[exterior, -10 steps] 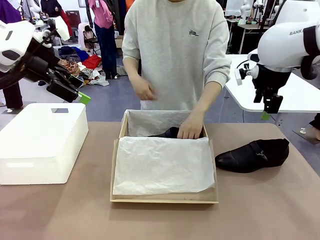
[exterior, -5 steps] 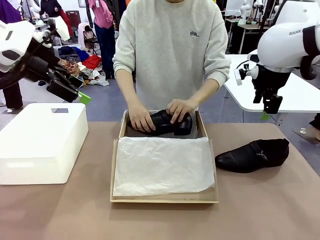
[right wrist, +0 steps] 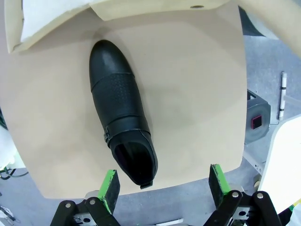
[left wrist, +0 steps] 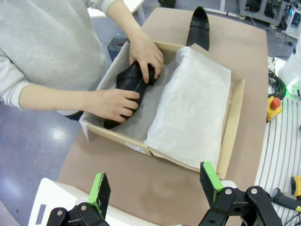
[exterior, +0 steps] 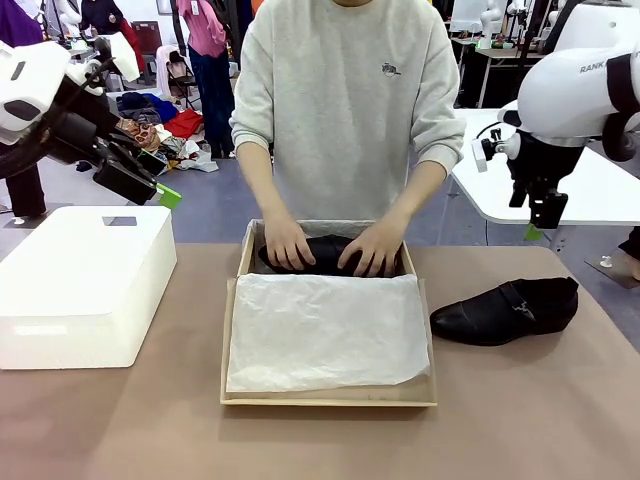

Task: Pack the shoes into the box.
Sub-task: Place the other shoe of the Shoes into the Shoes Box.

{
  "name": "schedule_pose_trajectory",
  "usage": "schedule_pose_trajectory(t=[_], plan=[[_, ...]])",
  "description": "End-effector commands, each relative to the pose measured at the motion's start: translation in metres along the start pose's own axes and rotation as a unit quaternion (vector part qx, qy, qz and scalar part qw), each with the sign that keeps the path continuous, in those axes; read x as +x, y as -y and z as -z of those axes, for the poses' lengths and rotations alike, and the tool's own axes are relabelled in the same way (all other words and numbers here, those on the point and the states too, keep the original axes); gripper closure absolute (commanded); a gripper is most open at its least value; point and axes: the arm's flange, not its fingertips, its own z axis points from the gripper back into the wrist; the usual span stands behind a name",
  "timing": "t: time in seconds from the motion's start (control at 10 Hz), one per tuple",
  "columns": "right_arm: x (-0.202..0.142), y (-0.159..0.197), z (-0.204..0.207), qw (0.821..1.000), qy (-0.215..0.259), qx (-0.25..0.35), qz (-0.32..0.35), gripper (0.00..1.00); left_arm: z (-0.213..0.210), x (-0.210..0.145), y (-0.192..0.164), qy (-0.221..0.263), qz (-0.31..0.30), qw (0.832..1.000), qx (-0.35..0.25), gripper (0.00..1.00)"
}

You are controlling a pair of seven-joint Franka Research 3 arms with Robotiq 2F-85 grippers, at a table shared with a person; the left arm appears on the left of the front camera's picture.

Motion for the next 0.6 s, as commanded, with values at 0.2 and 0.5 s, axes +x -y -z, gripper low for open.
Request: schedule_pose_trajectory(t=[0.2, 0.5], plan=[[-0.046, -0.002, 0.033, 1.000, 0.028, -0.001, -0.004, 0.00, -0.001, 0.000, 0.000, 0.004, 0.000, 1.000, -0.004, 0.00], [-0.060, -0.006, 0.061, 0.999, 0.034, 0.004, -0.008, 0.00, -0.001, 0.000, 0.000, 0.004, 0.000, 1.000, -0.004, 0.00]])
